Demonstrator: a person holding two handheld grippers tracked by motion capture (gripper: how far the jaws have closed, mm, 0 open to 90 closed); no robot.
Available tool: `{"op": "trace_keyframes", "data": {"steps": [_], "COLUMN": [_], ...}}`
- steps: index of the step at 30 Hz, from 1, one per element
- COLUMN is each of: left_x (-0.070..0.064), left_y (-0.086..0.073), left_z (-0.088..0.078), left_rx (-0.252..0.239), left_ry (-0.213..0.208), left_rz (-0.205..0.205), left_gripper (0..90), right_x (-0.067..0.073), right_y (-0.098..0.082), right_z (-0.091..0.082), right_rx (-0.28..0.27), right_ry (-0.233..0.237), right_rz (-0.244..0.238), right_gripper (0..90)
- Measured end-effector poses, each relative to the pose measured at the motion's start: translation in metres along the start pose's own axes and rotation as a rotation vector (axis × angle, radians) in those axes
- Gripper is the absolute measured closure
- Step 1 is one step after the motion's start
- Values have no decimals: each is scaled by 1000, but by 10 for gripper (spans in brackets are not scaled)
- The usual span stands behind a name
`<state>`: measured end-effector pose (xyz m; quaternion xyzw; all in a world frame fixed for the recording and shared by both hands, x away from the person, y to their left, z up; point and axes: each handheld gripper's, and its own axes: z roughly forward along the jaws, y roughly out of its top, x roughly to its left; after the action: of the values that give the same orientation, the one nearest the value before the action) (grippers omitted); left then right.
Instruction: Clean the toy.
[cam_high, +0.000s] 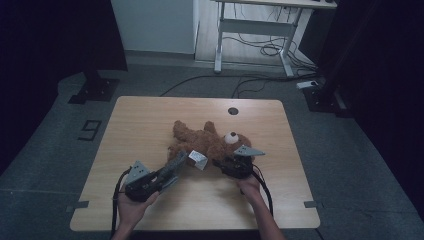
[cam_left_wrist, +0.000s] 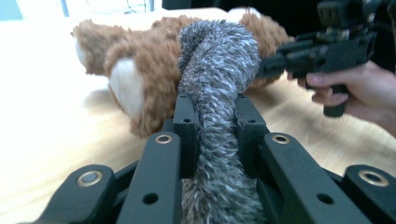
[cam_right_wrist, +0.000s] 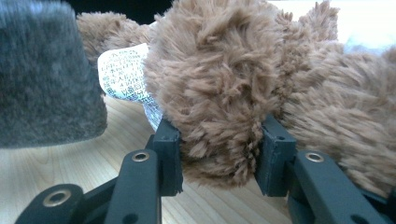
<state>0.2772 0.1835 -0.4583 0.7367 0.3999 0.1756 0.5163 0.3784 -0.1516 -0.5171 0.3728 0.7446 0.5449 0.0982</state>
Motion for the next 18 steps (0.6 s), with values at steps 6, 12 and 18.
{"op": "trace_keyframes", "data": {"steps": [6, 12, 18], "left_x": [0, -1, -5], "left_y": [25, 54, 75], "left_z": [-11, 2, 50], "left_rx": [-70, -82, -23], "left_ry": [14, 36, 8], "left_rz": [11, 38, 52], "left_gripper": [749, 749, 749], "right_x": [0, 1, 1], "right_y": [-3, -3, -4], "right_z": [-1, -1, -1], "right_rx": [5, 10, 9], "right_ry": [12, 13, 13], "right_rz": [8, 9, 13], "right_gripper": [595, 594, 594]}}
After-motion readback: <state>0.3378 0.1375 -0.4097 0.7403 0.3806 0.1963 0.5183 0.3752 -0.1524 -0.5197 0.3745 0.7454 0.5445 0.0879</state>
